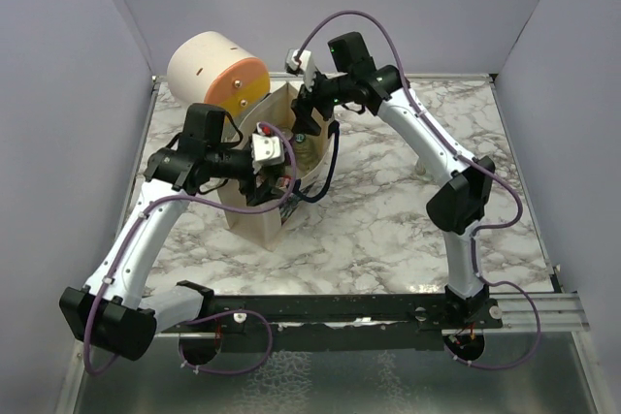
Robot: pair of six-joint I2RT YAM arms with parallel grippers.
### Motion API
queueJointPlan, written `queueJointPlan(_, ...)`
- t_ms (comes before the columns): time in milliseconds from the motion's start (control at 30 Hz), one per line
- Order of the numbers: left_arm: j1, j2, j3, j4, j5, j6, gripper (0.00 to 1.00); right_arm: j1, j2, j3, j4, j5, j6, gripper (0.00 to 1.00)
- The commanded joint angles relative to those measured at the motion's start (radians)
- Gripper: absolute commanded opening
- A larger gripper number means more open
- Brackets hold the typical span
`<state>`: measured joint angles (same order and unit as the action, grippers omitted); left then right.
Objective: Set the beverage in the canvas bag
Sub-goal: Adjust the drink in the canvas bag.
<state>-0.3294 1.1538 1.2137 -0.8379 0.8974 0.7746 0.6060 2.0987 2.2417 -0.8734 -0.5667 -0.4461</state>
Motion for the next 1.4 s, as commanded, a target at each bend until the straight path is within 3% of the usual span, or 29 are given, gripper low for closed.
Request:
queueJointPlan(0,0.04,0.004,0.063,0.098,0.045,-0.139,0.81,-0.016,-0.062,0.04,0.073,-0.05,0.061,0.87)
queueJointPlan(167,0.081,0.016,0.099,0.182,0.017,-0.26,0.81,-0.018,-0.089,0.014,0.082,-0.048,0.081,0.87)
queueJointPlan(333,0.096,0.031,0.125,0.194,-0.06,-0.251,0.8,-0.018,-0.092,-0.017,0.061,-0.052,0.044,0.84)
queueJointPlan(500,0.098,0.024,0.113,0.188,-0.072,-0.236,0.8,0.002,-0.065,-0.019,0.016,0.008,-0.06,0.74)
queueJointPlan(833,0.102,0.009,0.082,0.172,-0.066,-0.207,0.79,0.069,0.012,-0.013,-0.035,0.133,-0.181,0.71)
queueJointPlan(1200,0.101,0.035,0.099,0.099,0.04,-0.182,0.79,0.086,0.117,0.045,-0.07,0.231,-0.208,0.7)
queueJointPlan(1367,0.093,0.047,0.105,0.071,0.049,-0.157,0.79,0.085,0.131,0.035,-0.068,0.266,-0.203,0.57)
